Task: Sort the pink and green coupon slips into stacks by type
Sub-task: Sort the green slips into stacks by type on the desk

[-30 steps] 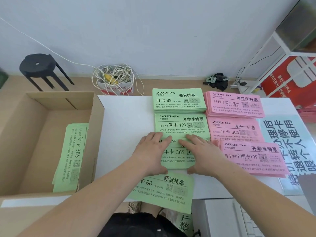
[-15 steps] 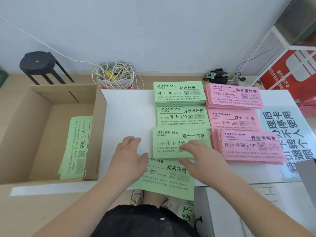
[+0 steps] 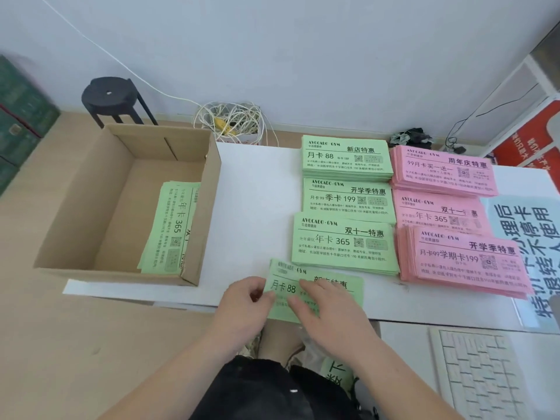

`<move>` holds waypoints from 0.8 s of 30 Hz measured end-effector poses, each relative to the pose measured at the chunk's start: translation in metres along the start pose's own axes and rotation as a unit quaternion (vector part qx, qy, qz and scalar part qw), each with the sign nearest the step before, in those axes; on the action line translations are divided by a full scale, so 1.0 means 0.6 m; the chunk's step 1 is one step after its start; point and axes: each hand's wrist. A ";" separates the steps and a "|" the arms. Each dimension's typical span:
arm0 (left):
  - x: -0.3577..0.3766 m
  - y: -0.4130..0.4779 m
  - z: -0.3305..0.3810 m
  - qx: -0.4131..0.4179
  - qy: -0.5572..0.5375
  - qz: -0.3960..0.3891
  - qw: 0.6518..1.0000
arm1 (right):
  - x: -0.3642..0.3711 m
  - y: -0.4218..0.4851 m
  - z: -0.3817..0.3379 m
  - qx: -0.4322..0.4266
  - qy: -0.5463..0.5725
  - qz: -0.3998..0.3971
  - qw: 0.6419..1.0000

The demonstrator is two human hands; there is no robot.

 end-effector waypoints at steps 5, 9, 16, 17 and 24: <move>0.042 -0.048 -0.033 0.155 0.163 -0.085 0.971 | 0.000 0.002 0.001 0.006 0.064 0.011 0.998; 0.039 -0.060 -0.051 0.107 0.122 -0.077 0.984 | 0.006 0.001 0.020 0.001 0.119 0.016 0.993; -0.002 -0.035 -0.033 -0.001 -0.091 -0.049 0.995 | 0.020 0.006 0.004 0.044 0.099 0.047 0.993; -0.010 -0.032 -0.033 -0.004 -0.100 -0.053 0.994 | 0.023 0.006 0.000 0.049 0.091 0.053 0.993; -0.030 -0.011 -0.044 0.004 -0.103 -0.073 0.992 | 0.025 0.005 -0.015 0.050 0.069 0.073 0.994</move>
Point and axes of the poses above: each hand's wrist, its own y-axis towards the middle knuckle, its own x-axis out of the palm, z = x × y, and after that the axes turned 1 degree about z, right-handed
